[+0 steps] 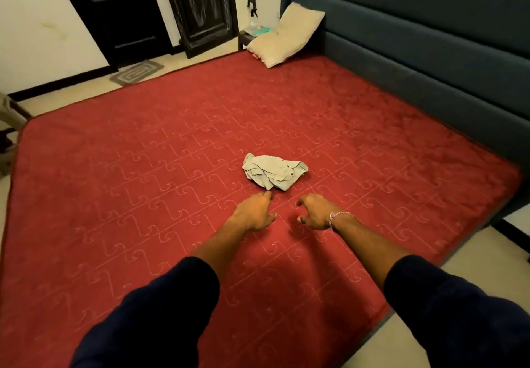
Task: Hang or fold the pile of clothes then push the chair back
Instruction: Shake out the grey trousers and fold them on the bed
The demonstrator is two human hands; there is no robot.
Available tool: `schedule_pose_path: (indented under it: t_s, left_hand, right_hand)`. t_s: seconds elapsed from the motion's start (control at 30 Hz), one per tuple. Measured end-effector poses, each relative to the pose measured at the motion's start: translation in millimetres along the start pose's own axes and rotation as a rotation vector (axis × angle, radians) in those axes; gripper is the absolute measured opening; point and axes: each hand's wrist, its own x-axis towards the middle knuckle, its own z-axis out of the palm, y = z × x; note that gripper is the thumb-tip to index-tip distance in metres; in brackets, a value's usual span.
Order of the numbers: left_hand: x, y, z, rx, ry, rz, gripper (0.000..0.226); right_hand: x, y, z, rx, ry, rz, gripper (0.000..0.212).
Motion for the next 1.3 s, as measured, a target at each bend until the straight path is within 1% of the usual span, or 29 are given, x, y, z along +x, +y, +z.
schedule_pose_path:
  t_s: [0.2,0.3,0.4,0.47,0.53,0.63,0.7,0.77,0.87,0.97,1.07,1.1,1.17,1.2,1.23,1.3]
  left_hand:
    - [97,-3,30,-0.061,-0.111,-0.113,0.052]
    - [152,-11,52,-0.039,-0.155,-0.121,0.054]
    - [199,-22,76,-0.002,-0.178,-0.141,0.048]
    - [228,-30,94,0.015,-0.167,-0.167,0.044]
    - [248,-36,107,0.036,-0.147,-0.192,0.044]
    - [278,-44,129,0.036,-0.118,-0.227,0.049]
    - [285,-49,136,-0.041,-0.049,-0.234,0.051]
    - [287,-54,140,-0.118,0.071,-0.235,0.049]
    - [284,-55,133,-0.215,0.254,-0.252,0.027]
    - [275,-52,108,-0.322,0.384,-0.311,0.01]
    - [258,-47,73,-0.527,0.526,-0.288,0.013]
    - [251,-46,62,-0.613,0.542,-0.249,0.015]
    - [230,-41,31,-0.739,0.527,-0.149,0.015]
    - [221,-40,17,-0.77,0.505,-0.111,0.012]
    - [207,-39,0,-0.771,0.508,-0.069,0.008]
    - [183,-43,-27,-0.722,0.512,-0.045,0.016]
  right_hand:
    - [91,57,17,-0.021,-0.112,-0.048,0.035]
    - [143,88,30,-0.042,-0.128,-0.07,0.039]
    - [191,109,45,-0.008,-0.148,-0.07,0.041]
    - [220,122,58,0.02,-0.136,-0.073,0.044]
    - [240,129,69,0.059,-0.117,-0.083,0.048]
    - [267,143,90,0.082,-0.087,-0.101,0.044]
    - [276,147,97,0.088,-0.075,-0.109,0.044]
    - [281,149,101,0.091,-0.068,-0.109,0.045]
    - [280,141,95,0.141,-0.018,-0.099,0.051]
    - [273,120,72,0.236,0.045,-0.106,0.061]
    - [264,93,41,0.257,0.128,-0.13,0.069]
    - [261,86,33,0.242,0.164,-0.151,0.073]
    - [252,67,12,0.218,0.22,-0.213,0.076]
    - [248,59,4,0.223,0.214,-0.237,0.073]
    - [242,48,-5,0.227,0.203,-0.266,0.066]
    - [228,28,-23,0.23,0.185,-0.318,0.046]
